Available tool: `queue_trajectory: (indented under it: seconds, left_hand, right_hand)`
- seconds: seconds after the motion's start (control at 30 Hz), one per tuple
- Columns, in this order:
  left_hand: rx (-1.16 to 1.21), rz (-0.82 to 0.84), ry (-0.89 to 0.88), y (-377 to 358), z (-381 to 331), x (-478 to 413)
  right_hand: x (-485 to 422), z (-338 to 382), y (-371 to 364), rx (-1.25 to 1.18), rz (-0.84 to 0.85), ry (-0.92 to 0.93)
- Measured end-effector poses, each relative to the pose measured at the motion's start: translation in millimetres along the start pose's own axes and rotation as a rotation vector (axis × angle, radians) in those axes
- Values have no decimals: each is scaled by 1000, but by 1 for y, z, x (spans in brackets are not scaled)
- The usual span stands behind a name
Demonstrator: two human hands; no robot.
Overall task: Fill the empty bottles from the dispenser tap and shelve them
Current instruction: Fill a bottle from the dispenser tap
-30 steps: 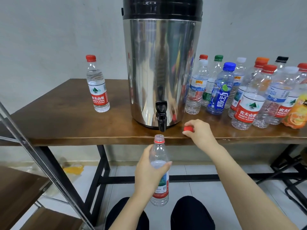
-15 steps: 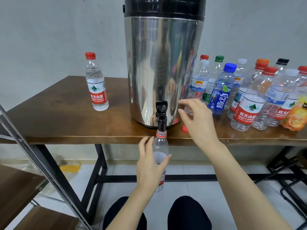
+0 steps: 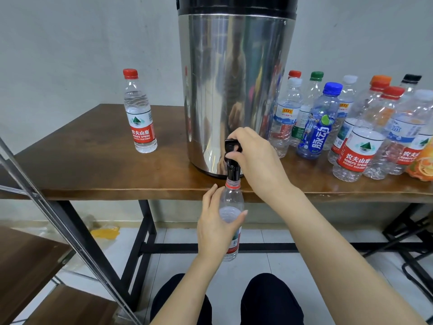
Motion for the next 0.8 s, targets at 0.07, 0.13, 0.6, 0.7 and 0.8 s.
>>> queue_trajectory:
  seconds: [0.07, 0.13, 0.6, 0.7, 0.8]
  left_hand:
    - [12, -9, 4, 0, 1, -1]
    - [20, -16, 5, 0, 1, -2]
    - [94, -29, 13, -1, 0, 0]
    - [86, -43, 6, -2, 1, -1]
    - [89, -57, -8, -2, 3, -2]
  right_hand:
    - [2, -1, -2, -35, -44, 8]
    - [6, -1, -2, -64, -93, 48]
    - [57, -6, -8, 58, -422, 208]
    - [58, -3, -7, 76, -452, 105]
    - [58, -5, -8, 85, -456, 92]
Point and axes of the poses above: each hand's wrist, its own x-axis away from the middle knuckle, its own y-axis out of the back of the hand, z = x × y, the point moved 5 cm from there along -x, towards the middle knuckle, and after that the axes turned 11 degrees about -z, right-handed, at the moved point
